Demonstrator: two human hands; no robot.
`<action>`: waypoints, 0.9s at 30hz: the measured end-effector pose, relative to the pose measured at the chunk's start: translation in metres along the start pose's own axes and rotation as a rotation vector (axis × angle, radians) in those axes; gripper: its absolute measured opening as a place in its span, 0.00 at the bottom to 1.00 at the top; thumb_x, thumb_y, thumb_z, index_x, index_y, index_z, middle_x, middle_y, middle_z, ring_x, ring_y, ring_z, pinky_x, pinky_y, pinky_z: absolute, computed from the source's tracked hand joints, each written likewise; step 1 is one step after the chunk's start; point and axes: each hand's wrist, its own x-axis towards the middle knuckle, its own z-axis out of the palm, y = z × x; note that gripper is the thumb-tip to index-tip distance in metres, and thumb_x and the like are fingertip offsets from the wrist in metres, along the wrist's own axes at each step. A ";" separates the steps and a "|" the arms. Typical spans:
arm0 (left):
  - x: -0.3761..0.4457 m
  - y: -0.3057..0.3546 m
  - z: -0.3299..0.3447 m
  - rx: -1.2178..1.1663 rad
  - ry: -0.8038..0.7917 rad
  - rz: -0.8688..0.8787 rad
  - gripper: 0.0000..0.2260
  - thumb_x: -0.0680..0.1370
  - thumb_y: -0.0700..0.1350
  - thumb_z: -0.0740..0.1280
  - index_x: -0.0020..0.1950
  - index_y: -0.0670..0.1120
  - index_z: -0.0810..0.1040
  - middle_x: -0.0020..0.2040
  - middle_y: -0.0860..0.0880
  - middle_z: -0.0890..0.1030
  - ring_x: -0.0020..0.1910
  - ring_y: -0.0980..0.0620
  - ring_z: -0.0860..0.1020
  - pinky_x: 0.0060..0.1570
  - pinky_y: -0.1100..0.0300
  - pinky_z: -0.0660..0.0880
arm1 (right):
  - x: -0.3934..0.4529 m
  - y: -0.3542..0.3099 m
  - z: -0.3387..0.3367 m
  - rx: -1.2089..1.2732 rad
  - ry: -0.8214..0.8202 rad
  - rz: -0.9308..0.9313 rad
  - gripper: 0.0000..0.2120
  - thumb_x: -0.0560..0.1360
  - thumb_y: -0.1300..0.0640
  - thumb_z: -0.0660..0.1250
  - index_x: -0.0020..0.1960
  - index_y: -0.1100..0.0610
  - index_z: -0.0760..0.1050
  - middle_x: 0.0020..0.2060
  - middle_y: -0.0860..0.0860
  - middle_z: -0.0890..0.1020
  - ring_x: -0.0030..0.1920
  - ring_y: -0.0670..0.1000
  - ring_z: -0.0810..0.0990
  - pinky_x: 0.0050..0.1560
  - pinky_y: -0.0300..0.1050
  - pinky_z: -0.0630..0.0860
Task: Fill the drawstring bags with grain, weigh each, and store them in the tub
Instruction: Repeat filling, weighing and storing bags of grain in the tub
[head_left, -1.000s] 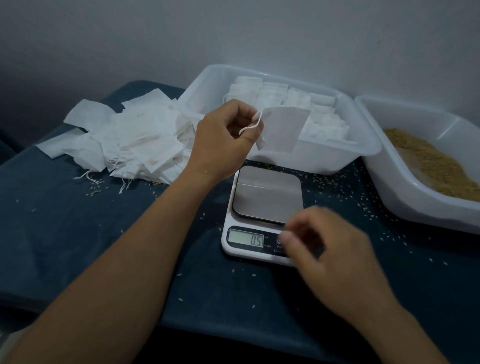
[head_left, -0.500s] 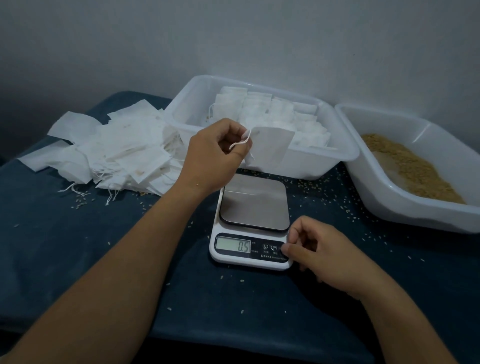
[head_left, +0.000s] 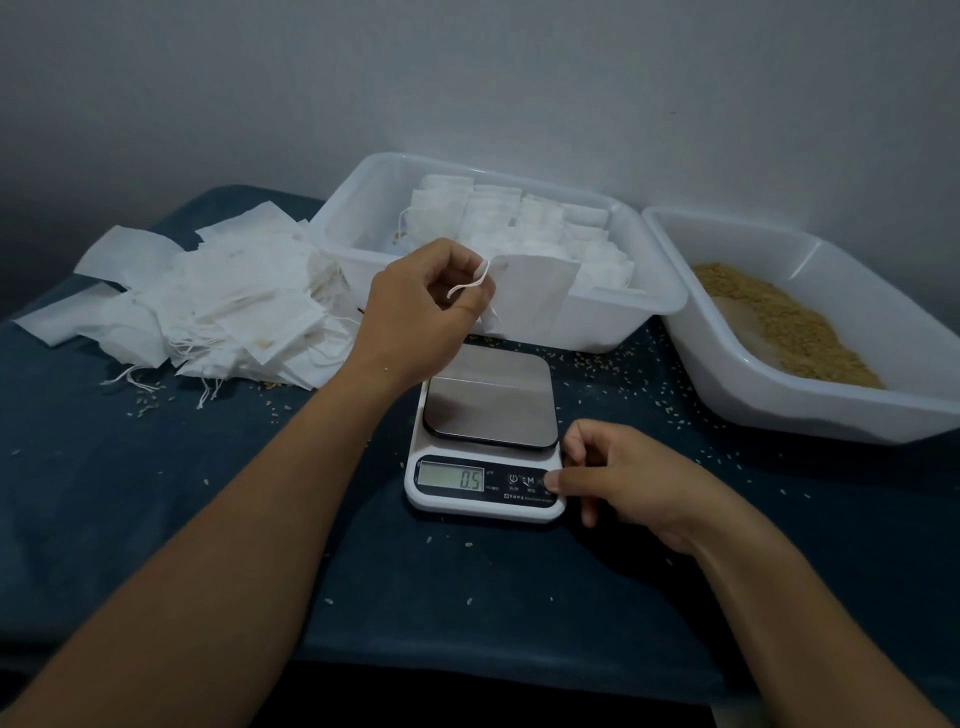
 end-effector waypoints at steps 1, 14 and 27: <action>-0.001 0.001 0.001 0.003 -0.002 0.001 0.03 0.80 0.46 0.73 0.47 0.54 0.81 0.42 0.55 0.85 0.42 0.51 0.85 0.48 0.46 0.84 | 0.001 0.000 -0.001 -0.012 -0.005 0.008 0.17 0.77 0.65 0.74 0.43 0.55 0.65 0.35 0.54 0.79 0.26 0.48 0.76 0.23 0.33 0.63; -0.001 -0.003 0.003 0.079 0.006 0.057 0.03 0.79 0.47 0.75 0.50 0.51 0.82 0.43 0.58 0.85 0.43 0.58 0.84 0.48 0.63 0.81 | 0.021 -0.027 -0.033 -0.145 0.288 -0.289 0.13 0.76 0.40 0.73 0.42 0.45 0.74 0.33 0.45 0.80 0.32 0.47 0.82 0.36 0.45 0.76; -0.006 0.001 0.010 -0.078 -0.088 0.199 0.08 0.81 0.41 0.72 0.58 0.49 0.87 0.47 0.56 0.88 0.47 0.52 0.86 0.47 0.54 0.83 | 0.068 -0.056 -0.005 0.050 0.456 -0.733 0.03 0.81 0.49 0.70 0.49 0.43 0.78 0.44 0.41 0.85 0.45 0.46 0.85 0.37 0.41 0.81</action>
